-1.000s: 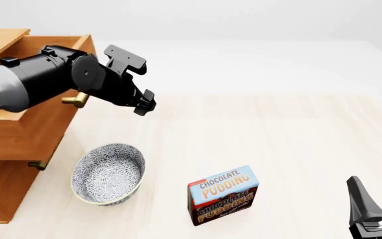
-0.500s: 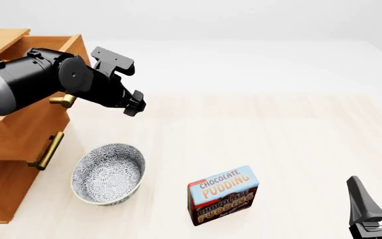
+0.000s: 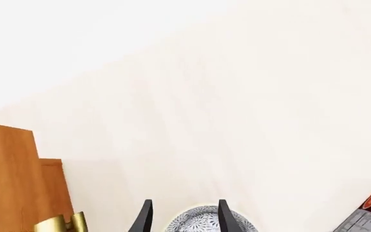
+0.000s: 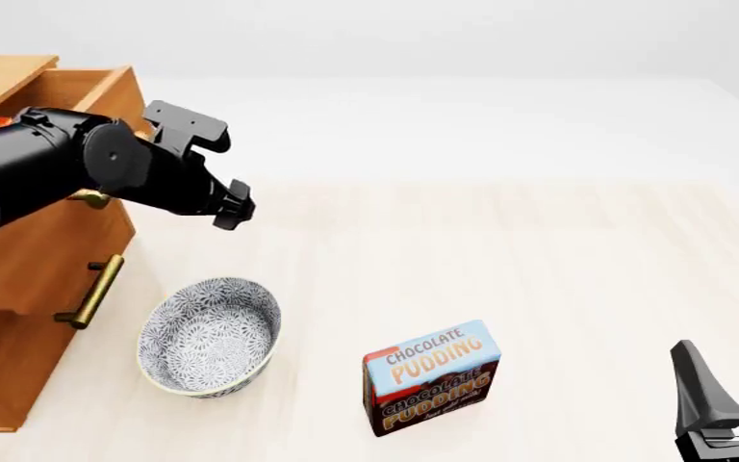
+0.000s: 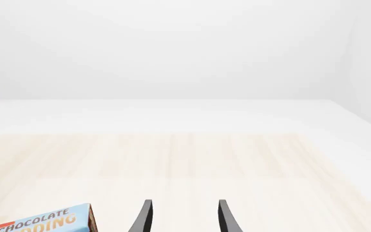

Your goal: Put the butter at the back in the top drawer of the cabinet and close it.

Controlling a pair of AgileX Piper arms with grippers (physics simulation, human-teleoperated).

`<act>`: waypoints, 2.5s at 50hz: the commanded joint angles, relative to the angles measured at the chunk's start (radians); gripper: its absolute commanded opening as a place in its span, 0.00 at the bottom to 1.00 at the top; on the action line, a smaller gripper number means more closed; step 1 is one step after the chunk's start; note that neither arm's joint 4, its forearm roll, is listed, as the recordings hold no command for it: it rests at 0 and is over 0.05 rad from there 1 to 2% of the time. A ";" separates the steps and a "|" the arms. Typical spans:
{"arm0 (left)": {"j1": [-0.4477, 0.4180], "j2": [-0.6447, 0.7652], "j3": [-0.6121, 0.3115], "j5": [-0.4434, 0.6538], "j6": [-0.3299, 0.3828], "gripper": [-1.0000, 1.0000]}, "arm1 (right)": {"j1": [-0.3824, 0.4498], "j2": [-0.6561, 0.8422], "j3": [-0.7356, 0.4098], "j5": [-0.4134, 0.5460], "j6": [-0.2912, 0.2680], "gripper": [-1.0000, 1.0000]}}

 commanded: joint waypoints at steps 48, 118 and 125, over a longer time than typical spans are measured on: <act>0.150 -0.038 0.067 -0.039 -0.011 1.00 | 0.000 0.000 0.000 0.000 0.000 1.00; 0.336 0.025 0.087 -0.106 -0.050 1.00 | 0.000 0.000 0.000 0.000 0.000 1.00; 0.349 0.025 0.094 -0.112 -0.048 1.00 | 0.000 0.000 0.000 0.000 0.000 1.00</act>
